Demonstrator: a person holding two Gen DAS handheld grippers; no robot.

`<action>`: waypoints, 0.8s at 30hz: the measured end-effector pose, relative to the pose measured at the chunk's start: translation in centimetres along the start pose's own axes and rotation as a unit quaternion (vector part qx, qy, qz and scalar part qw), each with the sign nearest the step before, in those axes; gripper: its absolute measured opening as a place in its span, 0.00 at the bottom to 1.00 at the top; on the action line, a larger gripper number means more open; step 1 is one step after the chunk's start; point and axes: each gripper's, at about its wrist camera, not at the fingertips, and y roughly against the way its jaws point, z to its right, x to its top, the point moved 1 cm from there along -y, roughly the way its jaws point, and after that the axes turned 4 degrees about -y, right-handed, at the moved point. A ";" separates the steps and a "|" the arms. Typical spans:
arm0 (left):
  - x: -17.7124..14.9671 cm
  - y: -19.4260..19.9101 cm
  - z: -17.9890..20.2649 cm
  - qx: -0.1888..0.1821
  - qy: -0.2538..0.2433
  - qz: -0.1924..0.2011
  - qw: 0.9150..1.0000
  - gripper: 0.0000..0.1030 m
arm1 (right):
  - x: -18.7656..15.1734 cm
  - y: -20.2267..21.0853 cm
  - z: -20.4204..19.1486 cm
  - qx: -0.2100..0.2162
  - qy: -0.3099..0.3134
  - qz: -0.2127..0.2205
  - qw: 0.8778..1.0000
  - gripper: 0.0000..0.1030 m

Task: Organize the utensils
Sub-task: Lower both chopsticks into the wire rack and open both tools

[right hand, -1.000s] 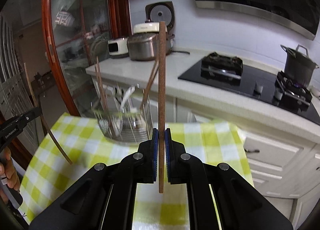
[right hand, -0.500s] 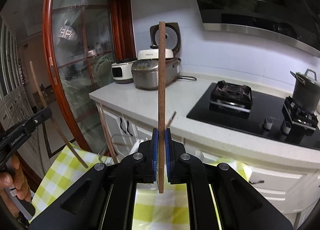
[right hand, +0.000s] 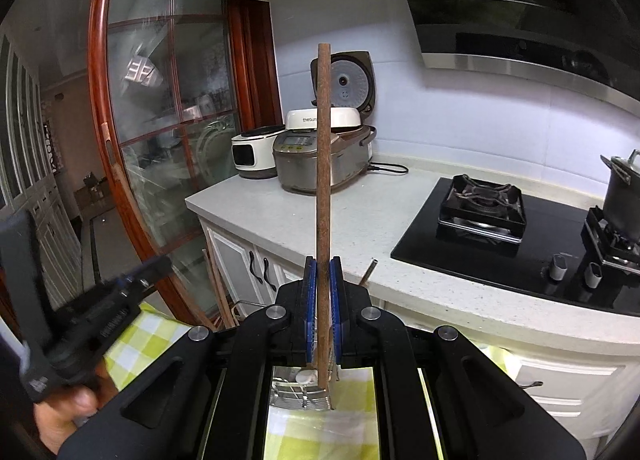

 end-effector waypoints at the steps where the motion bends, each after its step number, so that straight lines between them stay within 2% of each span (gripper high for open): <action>1: -0.3 -0.5 -0.3 0.000 0.004 -0.006 1.000 0.06 | -0.1 -0.4 -0.1 0.001 -0.001 -0.003 1.000 0.07; 11: -2.7 -2.9 -1.5 -0.003 0.018 -0.037 0.999 0.07 | -0.6 -2.0 -1.3 0.016 -0.007 -0.011 1.000 0.07; 12: -2.8 -2.9 -1.6 -0.005 0.017 -0.038 0.999 0.08 | -0.6 -2.0 -1.3 0.016 -0.007 -0.011 1.000 0.07; 14: -2.9 -2.7 -1.8 -0.005 0.018 -0.038 0.999 0.22 | -0.6 -2.2 -1.6 0.016 -0.007 -0.011 1.000 0.07; 15: -2.9 -2.4 -1.9 -0.006 0.019 -0.035 0.999 0.32 | -0.6 -2.3 -1.8 0.016 -0.007 -0.011 1.000 0.07; 16: -2.8 -2.2 -1.9 -0.008 0.019 -0.032 0.999 0.34 | -0.6 -2.5 -1.9 0.017 -0.007 -0.011 1.000 0.07; 24: -2.7 0.0 -2.5 -0.005 0.016 -0.020 1.000 0.34 | -0.6 -3.8 -2.8 0.019 -0.005 -0.013 1.000 0.07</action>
